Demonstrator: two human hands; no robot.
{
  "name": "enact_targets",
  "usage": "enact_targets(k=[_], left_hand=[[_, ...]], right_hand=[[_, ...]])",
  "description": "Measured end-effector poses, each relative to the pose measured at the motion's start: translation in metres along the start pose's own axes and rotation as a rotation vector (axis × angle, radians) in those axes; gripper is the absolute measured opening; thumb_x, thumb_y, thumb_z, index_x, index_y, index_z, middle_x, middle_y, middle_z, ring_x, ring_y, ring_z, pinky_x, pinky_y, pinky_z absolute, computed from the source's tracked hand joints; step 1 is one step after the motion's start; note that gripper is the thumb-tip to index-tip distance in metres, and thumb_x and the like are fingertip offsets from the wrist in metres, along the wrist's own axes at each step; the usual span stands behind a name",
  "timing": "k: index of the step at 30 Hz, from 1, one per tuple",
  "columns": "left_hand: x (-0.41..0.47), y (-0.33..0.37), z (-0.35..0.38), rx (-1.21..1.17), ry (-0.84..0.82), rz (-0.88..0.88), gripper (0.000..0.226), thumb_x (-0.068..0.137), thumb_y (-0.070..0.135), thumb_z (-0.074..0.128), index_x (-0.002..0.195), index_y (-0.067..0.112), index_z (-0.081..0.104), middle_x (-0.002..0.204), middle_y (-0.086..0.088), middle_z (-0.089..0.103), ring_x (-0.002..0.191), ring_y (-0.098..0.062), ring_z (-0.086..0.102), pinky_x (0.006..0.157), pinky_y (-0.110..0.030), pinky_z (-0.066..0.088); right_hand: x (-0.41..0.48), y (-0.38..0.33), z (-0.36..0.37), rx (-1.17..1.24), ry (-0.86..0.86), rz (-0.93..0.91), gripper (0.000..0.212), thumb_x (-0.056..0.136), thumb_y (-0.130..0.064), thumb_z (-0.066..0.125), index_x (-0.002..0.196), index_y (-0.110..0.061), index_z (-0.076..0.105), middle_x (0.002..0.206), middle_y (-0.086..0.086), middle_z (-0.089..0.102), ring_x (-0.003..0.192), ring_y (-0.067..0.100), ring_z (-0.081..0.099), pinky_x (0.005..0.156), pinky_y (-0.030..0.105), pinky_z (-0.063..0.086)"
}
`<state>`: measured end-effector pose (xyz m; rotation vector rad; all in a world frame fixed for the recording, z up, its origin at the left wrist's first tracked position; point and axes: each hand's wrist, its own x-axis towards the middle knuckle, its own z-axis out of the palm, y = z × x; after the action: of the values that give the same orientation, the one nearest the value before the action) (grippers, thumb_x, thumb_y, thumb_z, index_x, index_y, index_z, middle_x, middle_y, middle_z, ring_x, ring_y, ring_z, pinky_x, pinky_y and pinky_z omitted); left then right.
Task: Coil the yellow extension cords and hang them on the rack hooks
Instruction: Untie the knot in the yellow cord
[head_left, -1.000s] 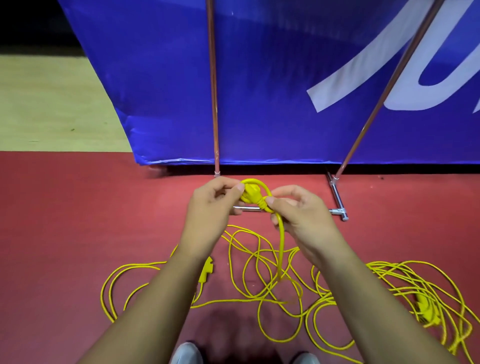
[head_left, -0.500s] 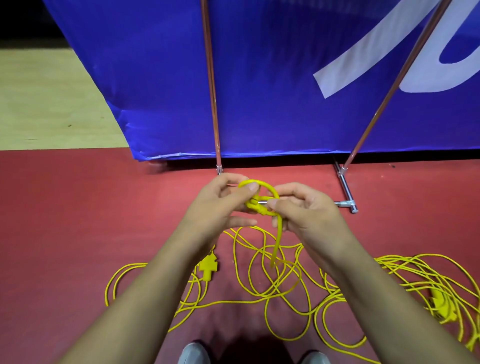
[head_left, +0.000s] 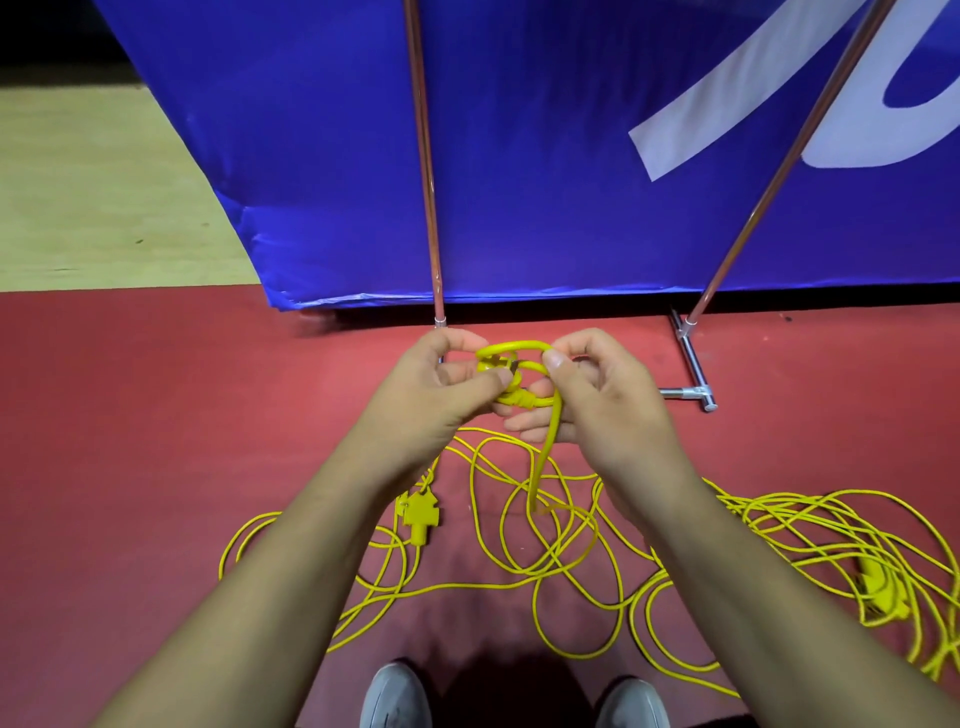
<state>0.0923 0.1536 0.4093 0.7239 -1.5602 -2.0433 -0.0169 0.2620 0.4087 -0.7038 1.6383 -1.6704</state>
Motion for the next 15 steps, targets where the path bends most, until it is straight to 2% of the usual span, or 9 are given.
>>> enact_targets(k=[3,5,8,10,12,15], left_hand=[[0.002,0.003,0.000,-0.058,0.008,-0.005,0.018,0.089,-0.010,0.053,0.098,0.005,0.048,0.073,-0.007,0.072,0.058,-0.015,0.062,0.058,-0.024,0.049],[0.002,0.004,-0.001,-0.120,0.006,-0.003,0.020,0.090,-0.011,0.049,0.104,0.004,0.046,0.090,-0.016,0.073,0.061,-0.014,0.060,0.059,-0.023,0.045],[0.003,0.000,-0.004,-0.131,0.018,0.017,0.023,0.092,-0.006,0.049,0.113,0.003,0.049,0.101,-0.023,0.069,0.067,-0.015,0.059,0.062,-0.022,0.047],[0.005,-0.001,-0.007,-0.120,0.049,0.040,0.022,0.094,-0.002,0.049,0.116,0.001,0.052,0.101,-0.024,0.064,0.076,-0.017,0.061,0.063,-0.022,0.048],[0.007,-0.001,-0.009,-0.154,0.090,0.060,0.020,0.095,-0.001,0.048,0.113,0.001,0.055,0.101,-0.022,0.063,0.080,-0.016,0.064,0.064,-0.022,0.050],[0.010,-0.001,-0.013,-0.247,0.151,0.078,0.018,0.095,-0.002,0.046,0.108,0.005,0.056,0.095,-0.014,0.067,0.079,-0.015,0.066,0.069,-0.024,0.053]], right_hand=[[0.001,-0.003,0.002,0.047,0.071,0.059,0.012,0.103,-0.018,0.042,0.093,-0.014,0.047,0.073,0.011,0.059,0.061,0.037,0.071,0.057,0.044,0.058],[0.005,-0.007,-0.001,0.099,0.120,0.118,0.014,0.103,-0.021,0.039,0.092,-0.014,0.045,0.072,0.010,0.061,0.068,0.045,0.070,0.054,0.042,0.059],[0.009,-0.006,-0.006,0.126,0.058,0.196,0.015,0.104,-0.025,0.040,0.095,-0.014,0.044,0.083,0.015,0.064,0.074,0.049,0.069,0.057,0.043,0.059],[0.010,-0.003,-0.009,0.173,-0.052,0.251,0.010,0.103,-0.023,0.043,0.099,-0.014,0.046,0.093,0.019,0.063,0.074,0.045,0.070,0.063,0.042,0.058],[0.011,-0.001,-0.011,0.247,-0.151,0.290,0.004,0.100,-0.017,0.048,0.102,-0.014,0.050,0.098,0.021,0.063,0.072,0.033,0.069,0.067,0.036,0.053],[0.014,0.003,-0.013,0.202,-0.199,0.267,0.015,0.095,-0.009,0.053,0.110,-0.009,0.055,0.091,0.018,0.071,0.067,0.018,0.062,0.064,0.029,0.043]])
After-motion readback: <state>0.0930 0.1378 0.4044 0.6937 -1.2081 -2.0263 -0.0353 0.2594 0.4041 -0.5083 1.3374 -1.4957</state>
